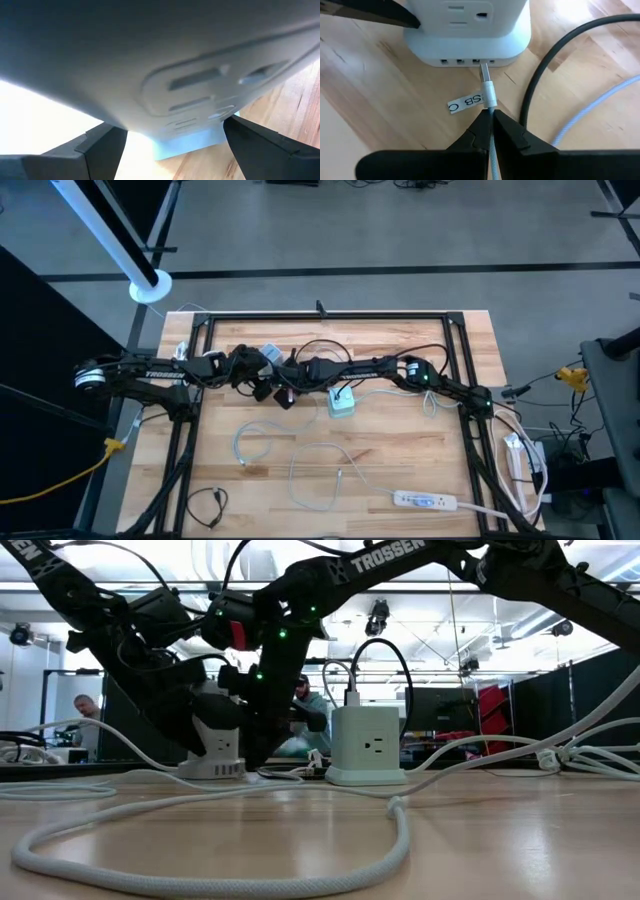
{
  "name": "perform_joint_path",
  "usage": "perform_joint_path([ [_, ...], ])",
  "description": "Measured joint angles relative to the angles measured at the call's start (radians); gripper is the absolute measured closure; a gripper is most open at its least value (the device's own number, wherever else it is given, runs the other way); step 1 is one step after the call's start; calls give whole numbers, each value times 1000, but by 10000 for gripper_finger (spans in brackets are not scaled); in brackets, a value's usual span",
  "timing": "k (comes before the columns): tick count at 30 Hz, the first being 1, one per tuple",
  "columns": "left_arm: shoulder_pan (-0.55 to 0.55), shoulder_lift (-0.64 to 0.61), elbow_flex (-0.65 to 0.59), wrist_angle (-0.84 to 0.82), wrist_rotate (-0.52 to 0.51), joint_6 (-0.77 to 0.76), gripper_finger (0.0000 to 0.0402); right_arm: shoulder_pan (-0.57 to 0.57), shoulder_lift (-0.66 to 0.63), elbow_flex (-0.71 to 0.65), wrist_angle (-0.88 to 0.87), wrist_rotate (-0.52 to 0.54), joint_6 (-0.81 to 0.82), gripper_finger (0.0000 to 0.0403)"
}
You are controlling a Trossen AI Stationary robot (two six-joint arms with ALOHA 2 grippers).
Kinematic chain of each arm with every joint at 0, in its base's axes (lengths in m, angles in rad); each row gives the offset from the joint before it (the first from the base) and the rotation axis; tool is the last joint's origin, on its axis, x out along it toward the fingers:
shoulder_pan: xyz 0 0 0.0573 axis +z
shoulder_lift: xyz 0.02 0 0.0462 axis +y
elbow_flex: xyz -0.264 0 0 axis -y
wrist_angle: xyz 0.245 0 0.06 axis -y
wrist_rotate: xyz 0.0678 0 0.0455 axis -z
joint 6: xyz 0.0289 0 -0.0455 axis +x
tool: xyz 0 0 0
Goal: Insert USB
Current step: Insert the light blue charger cable into the top white outlet extension
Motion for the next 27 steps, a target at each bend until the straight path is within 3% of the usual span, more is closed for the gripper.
perform_joint_path([
  [27,0,0,0,14,0,0,88,5,18,-24,81,64,55,403],
])
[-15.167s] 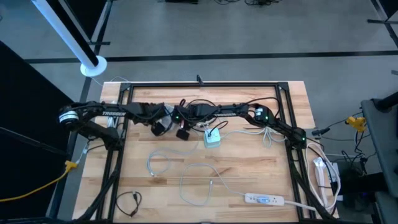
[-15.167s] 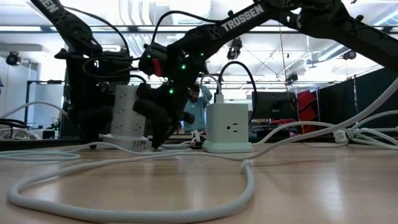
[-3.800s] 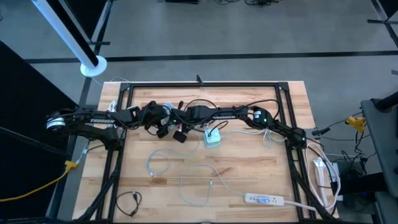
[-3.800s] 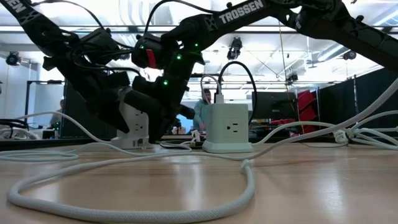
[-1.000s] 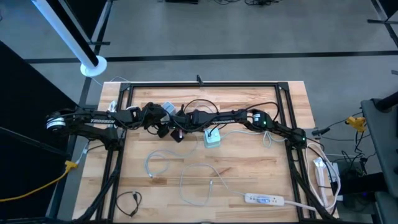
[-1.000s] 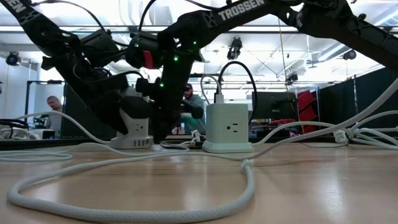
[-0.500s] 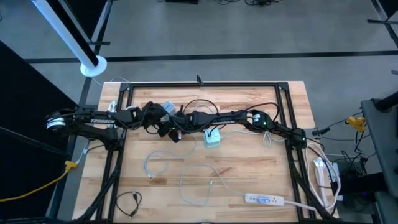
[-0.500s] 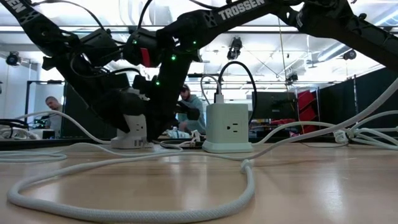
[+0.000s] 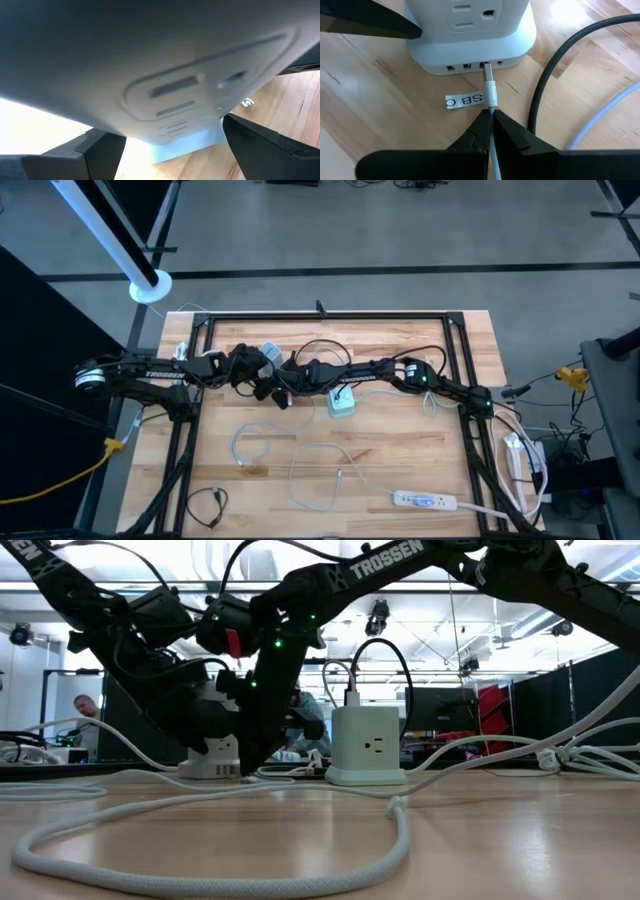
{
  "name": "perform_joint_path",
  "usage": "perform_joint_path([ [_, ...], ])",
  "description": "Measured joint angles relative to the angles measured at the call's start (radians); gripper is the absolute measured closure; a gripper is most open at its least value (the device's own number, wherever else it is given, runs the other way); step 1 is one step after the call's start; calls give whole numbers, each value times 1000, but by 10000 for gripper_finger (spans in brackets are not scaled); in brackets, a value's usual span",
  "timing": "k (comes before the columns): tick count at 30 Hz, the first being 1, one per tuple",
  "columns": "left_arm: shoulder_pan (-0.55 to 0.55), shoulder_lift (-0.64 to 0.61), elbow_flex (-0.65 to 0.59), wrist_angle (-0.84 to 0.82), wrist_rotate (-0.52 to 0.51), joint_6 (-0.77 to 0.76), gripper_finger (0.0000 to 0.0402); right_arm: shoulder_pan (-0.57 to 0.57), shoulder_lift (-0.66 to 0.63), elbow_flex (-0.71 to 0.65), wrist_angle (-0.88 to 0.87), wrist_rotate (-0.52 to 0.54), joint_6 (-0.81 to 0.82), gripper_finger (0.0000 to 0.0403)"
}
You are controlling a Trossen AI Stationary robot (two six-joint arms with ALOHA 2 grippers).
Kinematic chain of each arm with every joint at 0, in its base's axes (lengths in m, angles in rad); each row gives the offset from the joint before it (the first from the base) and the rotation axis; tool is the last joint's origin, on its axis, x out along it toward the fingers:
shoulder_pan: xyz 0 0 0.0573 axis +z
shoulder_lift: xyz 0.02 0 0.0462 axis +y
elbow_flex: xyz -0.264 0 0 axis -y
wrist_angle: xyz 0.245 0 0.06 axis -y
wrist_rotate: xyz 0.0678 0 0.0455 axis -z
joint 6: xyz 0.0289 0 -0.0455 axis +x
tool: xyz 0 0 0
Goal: Insert USB
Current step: Insert the light blue charger cable into the top white outlet extension
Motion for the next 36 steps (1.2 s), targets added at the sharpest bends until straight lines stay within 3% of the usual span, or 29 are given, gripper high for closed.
perform_joint_path([
  [36,1,-1,0,-23,25,148,88,-11,3,4,35,-10,-254,403],
])
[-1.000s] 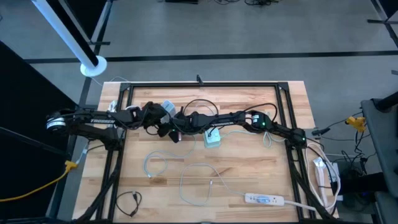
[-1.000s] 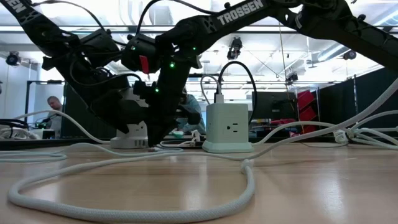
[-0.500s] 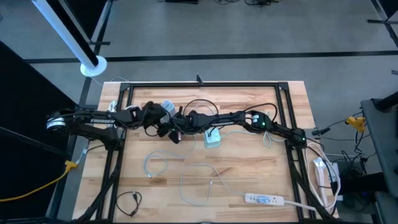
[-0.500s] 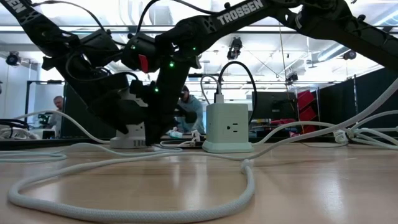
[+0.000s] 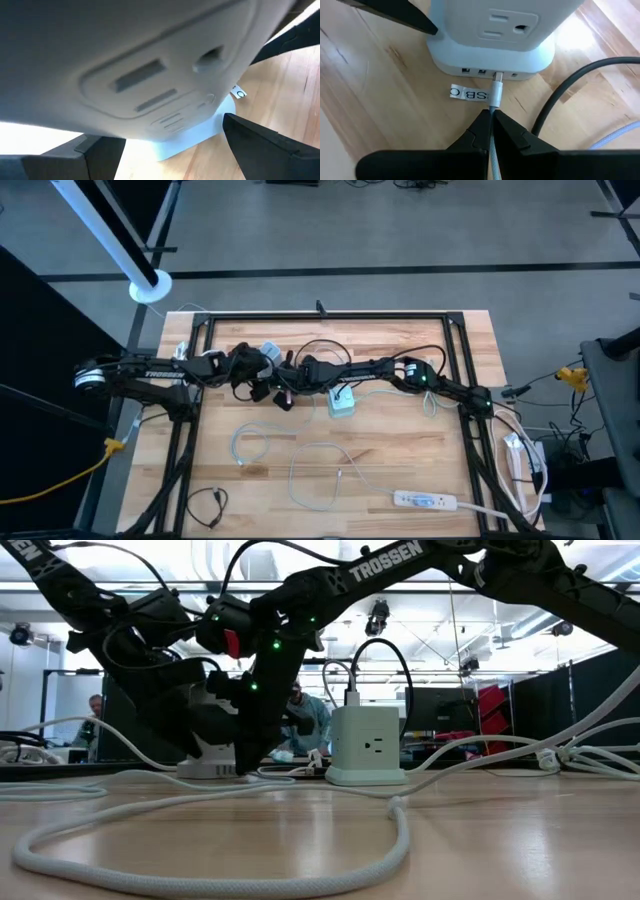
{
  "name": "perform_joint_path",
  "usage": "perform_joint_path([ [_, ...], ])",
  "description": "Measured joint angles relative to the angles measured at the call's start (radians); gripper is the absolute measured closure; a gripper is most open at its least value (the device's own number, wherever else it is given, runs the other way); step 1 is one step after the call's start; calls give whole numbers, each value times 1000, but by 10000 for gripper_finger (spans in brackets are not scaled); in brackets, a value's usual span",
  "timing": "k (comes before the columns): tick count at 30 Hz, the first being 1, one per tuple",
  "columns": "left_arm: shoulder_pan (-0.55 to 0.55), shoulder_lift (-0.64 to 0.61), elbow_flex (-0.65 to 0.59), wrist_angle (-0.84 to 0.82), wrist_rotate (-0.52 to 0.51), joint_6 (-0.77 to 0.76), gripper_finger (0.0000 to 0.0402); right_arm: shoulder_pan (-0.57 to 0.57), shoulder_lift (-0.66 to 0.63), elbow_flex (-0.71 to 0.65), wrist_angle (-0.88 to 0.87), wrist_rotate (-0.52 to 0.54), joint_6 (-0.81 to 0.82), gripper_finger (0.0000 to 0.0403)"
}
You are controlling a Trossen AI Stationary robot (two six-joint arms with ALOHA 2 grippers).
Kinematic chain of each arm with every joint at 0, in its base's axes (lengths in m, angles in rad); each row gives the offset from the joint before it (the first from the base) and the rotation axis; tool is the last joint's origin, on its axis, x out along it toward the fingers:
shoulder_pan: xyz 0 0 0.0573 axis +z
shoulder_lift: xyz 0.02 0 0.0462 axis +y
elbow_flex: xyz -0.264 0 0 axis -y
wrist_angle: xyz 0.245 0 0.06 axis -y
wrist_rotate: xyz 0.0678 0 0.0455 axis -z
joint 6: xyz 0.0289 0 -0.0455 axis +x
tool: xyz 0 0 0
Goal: Insert USB
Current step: Insert the light blue charger cable into the top white outlet extension, then insert the black charger cable into the top white outlet extension
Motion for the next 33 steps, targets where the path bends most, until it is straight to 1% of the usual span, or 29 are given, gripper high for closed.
perform_joint_path([
  [6,0,0,0,-2,4,16,88,-5,0,0,12,18,-68,403],
  [17,0,0,-3,-9,4,29,88,-12,0,-1,42,22,-133,403],
  [23,0,-3,-3,-14,-7,25,88,-13,-5,-1,26,9,-144,400],
  [25,-2,-15,-3,-35,-16,2,88,-15,-15,-1,15,-12,-160,386],
  [27,-2,-35,-1,-70,-18,-13,88,-16,-30,1,2,-17,-179,361],
  [31,-3,-89,10,-144,-30,-49,88,-8,-47,3,-29,-35,-257,287],
  [33,-3,-116,20,-198,-36,-98,88,-3,-62,3,-51,-48,-320,247],
])
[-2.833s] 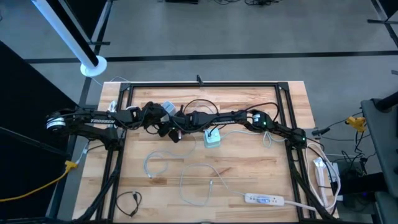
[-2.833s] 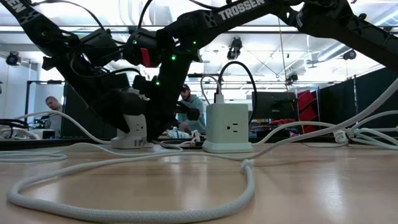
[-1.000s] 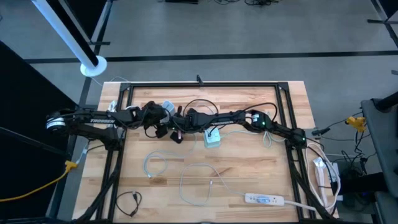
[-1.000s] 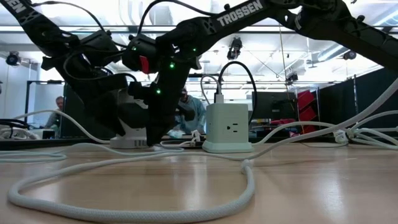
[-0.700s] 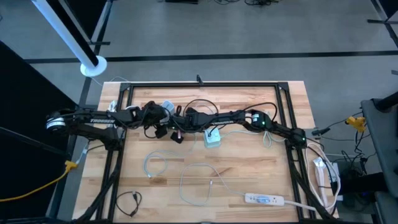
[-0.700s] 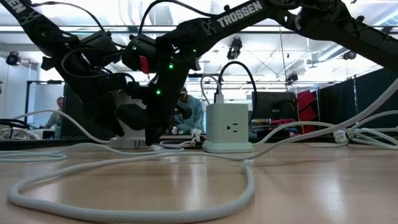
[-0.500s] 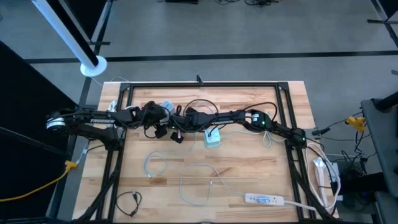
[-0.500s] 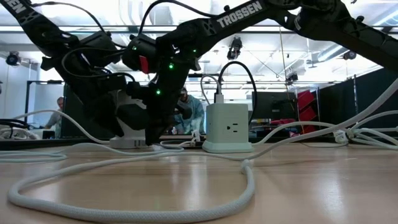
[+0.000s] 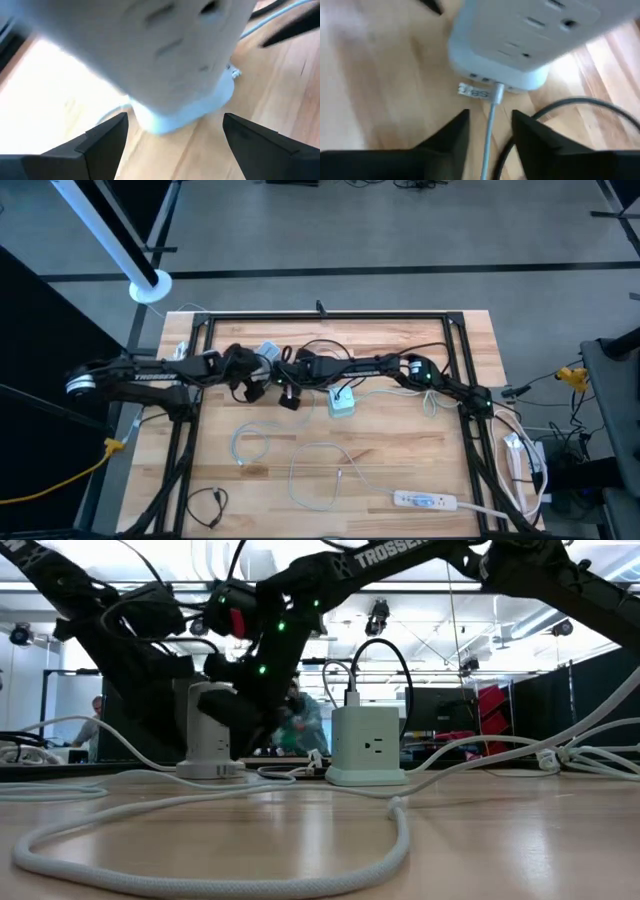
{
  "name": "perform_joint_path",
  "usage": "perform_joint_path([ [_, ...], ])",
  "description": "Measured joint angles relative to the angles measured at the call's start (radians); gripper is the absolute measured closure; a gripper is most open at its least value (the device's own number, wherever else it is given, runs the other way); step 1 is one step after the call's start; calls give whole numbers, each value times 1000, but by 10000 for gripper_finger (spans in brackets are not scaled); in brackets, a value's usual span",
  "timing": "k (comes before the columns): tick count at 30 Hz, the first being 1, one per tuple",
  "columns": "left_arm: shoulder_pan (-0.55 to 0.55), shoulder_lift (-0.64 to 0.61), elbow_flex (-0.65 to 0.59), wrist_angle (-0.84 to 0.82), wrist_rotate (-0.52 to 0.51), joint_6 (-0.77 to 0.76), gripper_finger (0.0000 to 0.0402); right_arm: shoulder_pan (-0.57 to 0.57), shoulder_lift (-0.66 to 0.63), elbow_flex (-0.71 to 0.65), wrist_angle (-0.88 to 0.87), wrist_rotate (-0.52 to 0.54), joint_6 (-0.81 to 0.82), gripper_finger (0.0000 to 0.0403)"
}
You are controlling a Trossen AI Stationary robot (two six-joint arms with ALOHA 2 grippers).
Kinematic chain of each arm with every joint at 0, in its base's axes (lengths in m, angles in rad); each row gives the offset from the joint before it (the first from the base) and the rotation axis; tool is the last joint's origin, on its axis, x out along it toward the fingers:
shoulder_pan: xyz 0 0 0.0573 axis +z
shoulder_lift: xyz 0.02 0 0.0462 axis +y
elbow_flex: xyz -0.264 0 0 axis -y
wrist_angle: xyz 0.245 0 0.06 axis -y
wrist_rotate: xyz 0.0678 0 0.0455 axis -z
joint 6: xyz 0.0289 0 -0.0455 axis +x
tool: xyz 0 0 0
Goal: Insert USB
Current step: Insert the black charger cable into the top white outlet extension
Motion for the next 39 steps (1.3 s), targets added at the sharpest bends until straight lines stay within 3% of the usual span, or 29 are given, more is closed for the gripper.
perform_joint_path([
  [3,-7,-32,28,-53,21,-103,88,9,-37,-1,-63,-23,-83,204],
  [14,-99,-101,98,-200,329,-396,88,31,-152,-16,-268,-217,-273,122],
  [20,-373,-109,101,-368,363,-743,88,33,-168,-54,-321,-219,-309,134],
  [29,-823,12,236,-368,288,-1329,88,36,-169,-148,-313,-218,-307,166],
  [32,-921,101,291,-368,296,-1454,88,52,-193,-200,-301,-216,-298,178],
  [39,-1075,279,322,-362,441,-1663,88,119,-366,-438,-143,-215,-264,190],
])
